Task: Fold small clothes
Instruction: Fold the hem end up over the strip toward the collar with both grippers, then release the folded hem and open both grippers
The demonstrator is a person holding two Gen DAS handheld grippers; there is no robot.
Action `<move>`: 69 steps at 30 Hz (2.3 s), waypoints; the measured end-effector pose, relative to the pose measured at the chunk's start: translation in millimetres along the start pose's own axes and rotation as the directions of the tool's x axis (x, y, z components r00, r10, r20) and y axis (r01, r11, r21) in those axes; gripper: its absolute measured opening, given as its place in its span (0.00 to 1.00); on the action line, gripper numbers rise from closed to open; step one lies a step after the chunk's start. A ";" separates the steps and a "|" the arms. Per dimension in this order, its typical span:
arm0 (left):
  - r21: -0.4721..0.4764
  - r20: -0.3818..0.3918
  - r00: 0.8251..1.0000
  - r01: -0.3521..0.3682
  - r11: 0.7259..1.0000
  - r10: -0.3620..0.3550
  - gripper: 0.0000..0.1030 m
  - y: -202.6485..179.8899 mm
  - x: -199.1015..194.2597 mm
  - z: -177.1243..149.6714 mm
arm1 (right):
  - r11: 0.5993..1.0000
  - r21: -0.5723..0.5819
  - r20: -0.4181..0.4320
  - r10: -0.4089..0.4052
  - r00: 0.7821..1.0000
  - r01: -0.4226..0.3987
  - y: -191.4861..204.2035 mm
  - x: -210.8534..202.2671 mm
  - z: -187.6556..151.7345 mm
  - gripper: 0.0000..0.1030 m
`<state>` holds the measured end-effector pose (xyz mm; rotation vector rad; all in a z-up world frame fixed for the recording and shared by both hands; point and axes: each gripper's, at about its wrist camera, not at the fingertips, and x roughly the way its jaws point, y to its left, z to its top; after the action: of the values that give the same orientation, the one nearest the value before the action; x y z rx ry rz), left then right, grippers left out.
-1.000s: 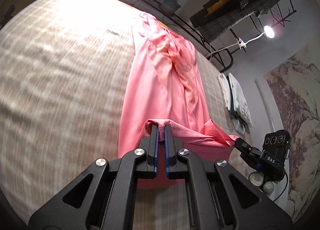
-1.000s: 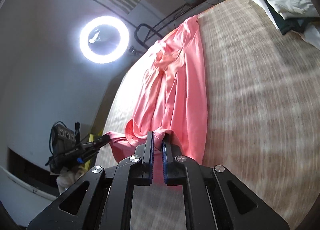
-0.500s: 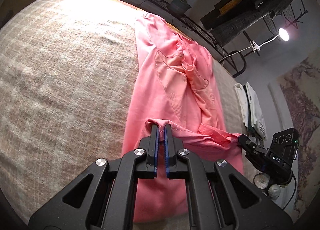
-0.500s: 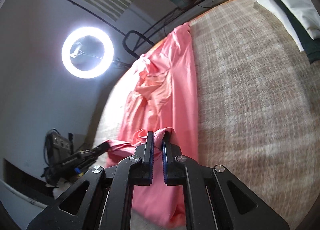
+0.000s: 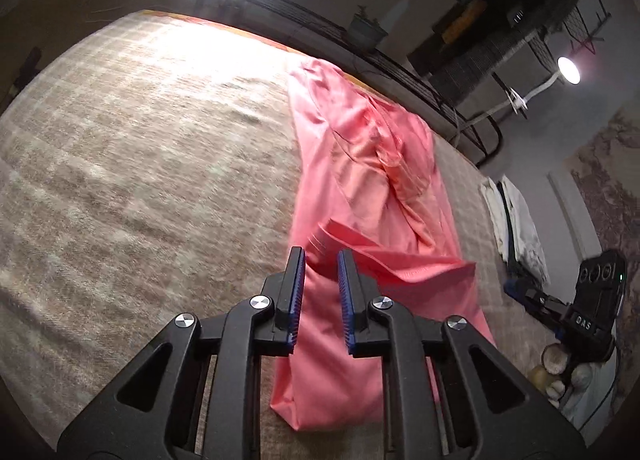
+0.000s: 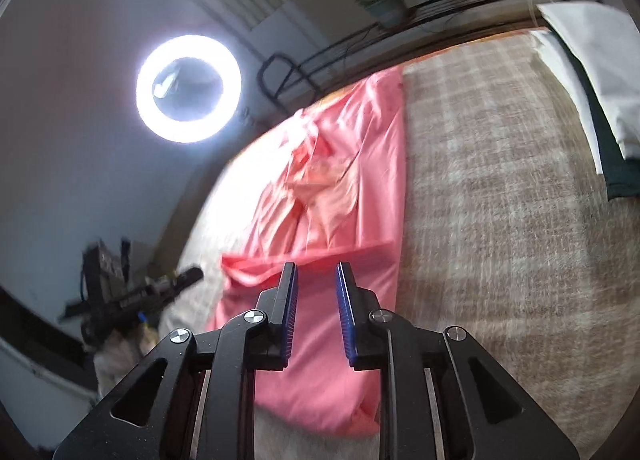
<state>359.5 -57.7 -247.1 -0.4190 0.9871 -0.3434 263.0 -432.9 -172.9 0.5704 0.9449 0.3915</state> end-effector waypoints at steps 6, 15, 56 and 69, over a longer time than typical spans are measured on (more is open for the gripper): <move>0.099 -0.112 0.993 0.038 0.994 -0.027 0.14 -23.3 28.0 -15.4 | 0.997 -0.078 -0.084 -0.006 0.996 -0.001 13.0 16.5 -15.9 0.19; 0.017 -0.049 0.995 -0.086 0.996 0.086 0.14 -10.9 59.8 11.8 | 0.978 -0.066 -0.084 -0.201 0.976 0.196 10.4 59.2 -5.3 0.19; 0.109 -0.143 0.982 -0.109 0.988 0.124 0.14 -13.3 4.2 -62.6 | 1.000 -0.011 -0.101 0.019 0.995 -0.020 -20.1 -7.2 -74.4 0.27; 0.148 -0.115 0.978 -0.159 0.976 0.177 0.14 -19.6 -1.1 -65.4 | 0.996 -0.052 -0.017 -0.070 0.997 0.069 -24.9 -40.9 -79.4 0.14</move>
<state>301.2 -86.2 -268.3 -0.1873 1.1087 -0.2859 175.9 -452.3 -198.1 0.4867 0.9679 0.3581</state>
